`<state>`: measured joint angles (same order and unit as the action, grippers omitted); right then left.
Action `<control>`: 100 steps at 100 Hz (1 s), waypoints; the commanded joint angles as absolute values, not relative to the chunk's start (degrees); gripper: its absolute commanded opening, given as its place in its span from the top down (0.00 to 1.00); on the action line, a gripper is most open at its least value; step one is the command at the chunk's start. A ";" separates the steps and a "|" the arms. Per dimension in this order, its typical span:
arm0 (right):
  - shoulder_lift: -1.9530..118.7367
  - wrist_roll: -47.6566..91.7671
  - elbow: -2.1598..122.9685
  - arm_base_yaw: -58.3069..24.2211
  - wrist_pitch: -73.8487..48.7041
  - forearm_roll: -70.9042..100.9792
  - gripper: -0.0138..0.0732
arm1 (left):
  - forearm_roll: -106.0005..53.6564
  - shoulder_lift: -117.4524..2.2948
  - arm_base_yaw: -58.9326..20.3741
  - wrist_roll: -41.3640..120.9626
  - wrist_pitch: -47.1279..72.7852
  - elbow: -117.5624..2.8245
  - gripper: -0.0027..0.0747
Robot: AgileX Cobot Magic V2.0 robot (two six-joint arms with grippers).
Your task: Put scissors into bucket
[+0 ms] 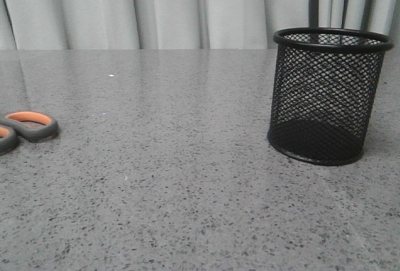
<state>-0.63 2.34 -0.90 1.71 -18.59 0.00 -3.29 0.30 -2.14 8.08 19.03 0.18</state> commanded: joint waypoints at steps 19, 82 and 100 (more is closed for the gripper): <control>-1.77 2.52 -1.53 1.88 -16.85 0.00 0.91 | -3.44 1.88 -1.92 7.61 15.86 2.84 0.99; -1.77 2.52 -1.53 1.88 -16.85 -0.32 0.91 | -3.44 1.88 -1.92 7.61 15.86 2.84 0.99; -1.77 2.52 -1.53 1.88 -12.89 -4.77 0.91 | -3.44 1.88 -1.92 7.61 15.86 2.84 0.99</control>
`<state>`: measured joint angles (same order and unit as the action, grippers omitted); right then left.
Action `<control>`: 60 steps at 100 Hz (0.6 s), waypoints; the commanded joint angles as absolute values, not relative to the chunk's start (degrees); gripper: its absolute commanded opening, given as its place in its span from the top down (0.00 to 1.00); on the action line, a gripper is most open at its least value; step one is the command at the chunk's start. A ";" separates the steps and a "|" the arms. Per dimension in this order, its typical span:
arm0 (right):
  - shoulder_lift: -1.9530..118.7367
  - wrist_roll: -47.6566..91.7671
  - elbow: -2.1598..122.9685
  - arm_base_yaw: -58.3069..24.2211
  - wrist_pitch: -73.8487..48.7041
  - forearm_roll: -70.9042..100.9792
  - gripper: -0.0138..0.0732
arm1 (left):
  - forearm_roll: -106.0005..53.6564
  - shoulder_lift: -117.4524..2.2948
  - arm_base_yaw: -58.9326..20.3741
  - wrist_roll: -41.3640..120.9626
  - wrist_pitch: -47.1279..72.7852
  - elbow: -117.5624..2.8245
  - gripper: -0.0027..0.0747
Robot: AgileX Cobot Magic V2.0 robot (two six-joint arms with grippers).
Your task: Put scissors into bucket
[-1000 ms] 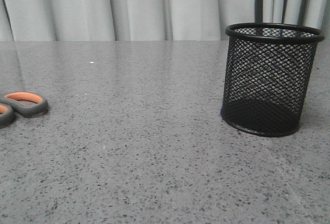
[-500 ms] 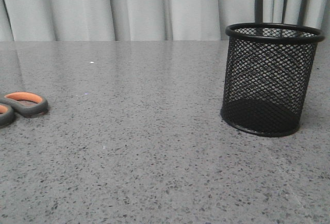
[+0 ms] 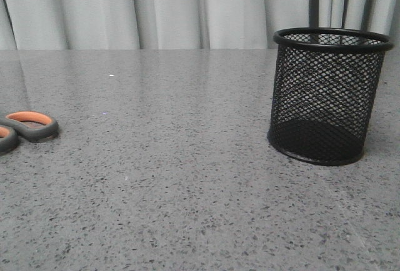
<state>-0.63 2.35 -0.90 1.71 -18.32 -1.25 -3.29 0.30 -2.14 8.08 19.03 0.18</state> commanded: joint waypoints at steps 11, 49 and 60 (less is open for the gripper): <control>-1.77 2.52 -1.53 1.88 -4.26 -2.52 0.91 | -3.33 1.88 -1.92 7.61 15.86 2.84 0.99; -1.77 2.52 -1.53 1.88 10.00 23.87 0.91 | -50.71 1.88 -2.12 4.41 -3.40 2.74 0.99; -1.77 2.52 -1.53 1.88 8.48 26.16 0.91 | -51.14 1.88 -2.12 4.41 -3.79 2.74 0.99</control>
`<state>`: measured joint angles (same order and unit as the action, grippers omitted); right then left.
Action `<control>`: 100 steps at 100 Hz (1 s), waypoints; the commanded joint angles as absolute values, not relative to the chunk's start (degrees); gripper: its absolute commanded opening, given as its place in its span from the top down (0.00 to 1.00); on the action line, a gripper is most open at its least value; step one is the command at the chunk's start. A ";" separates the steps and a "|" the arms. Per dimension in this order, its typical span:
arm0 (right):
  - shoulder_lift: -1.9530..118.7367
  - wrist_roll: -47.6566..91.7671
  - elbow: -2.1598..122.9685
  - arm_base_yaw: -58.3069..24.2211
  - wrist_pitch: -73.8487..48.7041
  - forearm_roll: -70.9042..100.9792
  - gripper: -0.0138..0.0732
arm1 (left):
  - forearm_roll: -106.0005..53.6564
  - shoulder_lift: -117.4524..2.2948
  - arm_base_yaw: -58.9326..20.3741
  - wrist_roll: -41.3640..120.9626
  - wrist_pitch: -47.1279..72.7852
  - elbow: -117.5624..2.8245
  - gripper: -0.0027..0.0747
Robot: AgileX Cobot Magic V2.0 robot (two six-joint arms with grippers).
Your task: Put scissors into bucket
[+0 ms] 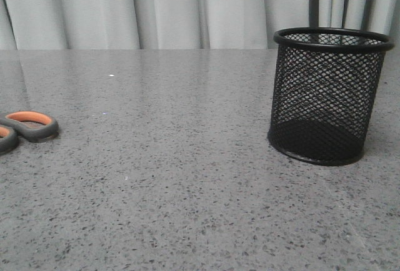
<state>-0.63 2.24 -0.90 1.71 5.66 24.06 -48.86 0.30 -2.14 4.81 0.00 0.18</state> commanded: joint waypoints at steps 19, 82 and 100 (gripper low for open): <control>-1.77 2.52 -1.15 1.88 8.38 27.84 0.91 | -53.34 1.88 -2.12 4.41 -3.79 2.63 0.99; -1.77 2.52 3.90 1.88 3.07 26.38 0.91 | -23.42 1.19 -2.12 5.27 11.91 -9.56 0.81; -1.54 2.52 10.59 1.88 -5.45 15.86 0.76 | -12.48 -4.59 -4.19 5.27 16.46 -16.30 0.51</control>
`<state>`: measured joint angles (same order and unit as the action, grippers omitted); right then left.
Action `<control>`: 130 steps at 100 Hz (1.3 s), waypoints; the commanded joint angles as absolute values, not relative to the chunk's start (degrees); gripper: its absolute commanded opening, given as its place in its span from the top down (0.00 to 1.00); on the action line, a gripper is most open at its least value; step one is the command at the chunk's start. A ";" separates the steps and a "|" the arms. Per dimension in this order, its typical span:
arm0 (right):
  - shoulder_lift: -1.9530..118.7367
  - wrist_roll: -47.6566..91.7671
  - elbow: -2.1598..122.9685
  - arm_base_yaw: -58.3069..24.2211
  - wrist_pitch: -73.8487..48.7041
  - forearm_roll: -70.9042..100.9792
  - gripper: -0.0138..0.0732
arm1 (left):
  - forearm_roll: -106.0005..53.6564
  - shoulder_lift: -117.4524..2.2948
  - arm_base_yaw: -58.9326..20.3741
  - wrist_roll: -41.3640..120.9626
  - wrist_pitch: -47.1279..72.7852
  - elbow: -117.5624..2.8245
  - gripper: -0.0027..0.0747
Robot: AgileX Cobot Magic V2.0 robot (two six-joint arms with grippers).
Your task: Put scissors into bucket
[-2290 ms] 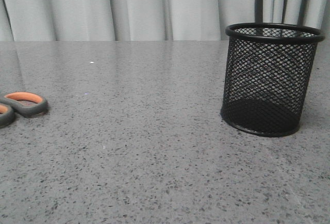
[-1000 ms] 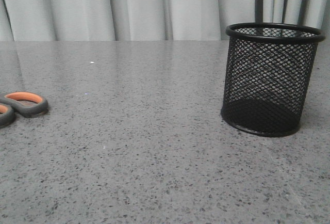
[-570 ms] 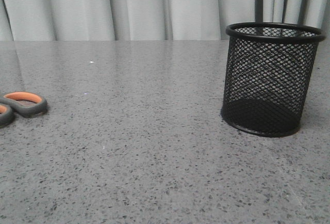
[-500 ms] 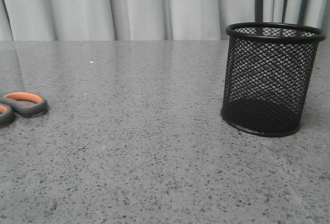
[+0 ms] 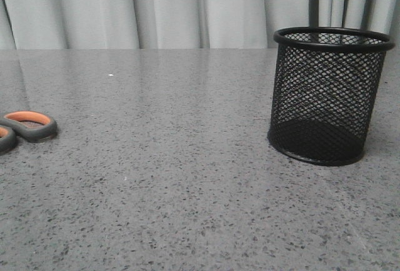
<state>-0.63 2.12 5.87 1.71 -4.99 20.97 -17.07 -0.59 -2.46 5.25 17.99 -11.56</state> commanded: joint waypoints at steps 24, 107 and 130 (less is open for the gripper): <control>2.27 2.52 17.25 1.88 -14.91 14.33 0.41 | 1.13 -24.37 -13.43 15.75 26.35 -29.78 0.51; 3.39 2.52 18.23 1.33 -19.98 15.28 0.41 | 9.27 -83.82 -18.14 75.67 56.69 -64.96 0.51; 3.39 2.52 18.23 0.37 -21.02 15.28 0.41 | 5.48 -87.83 -13.76 79.49 60.73 -67.00 0.52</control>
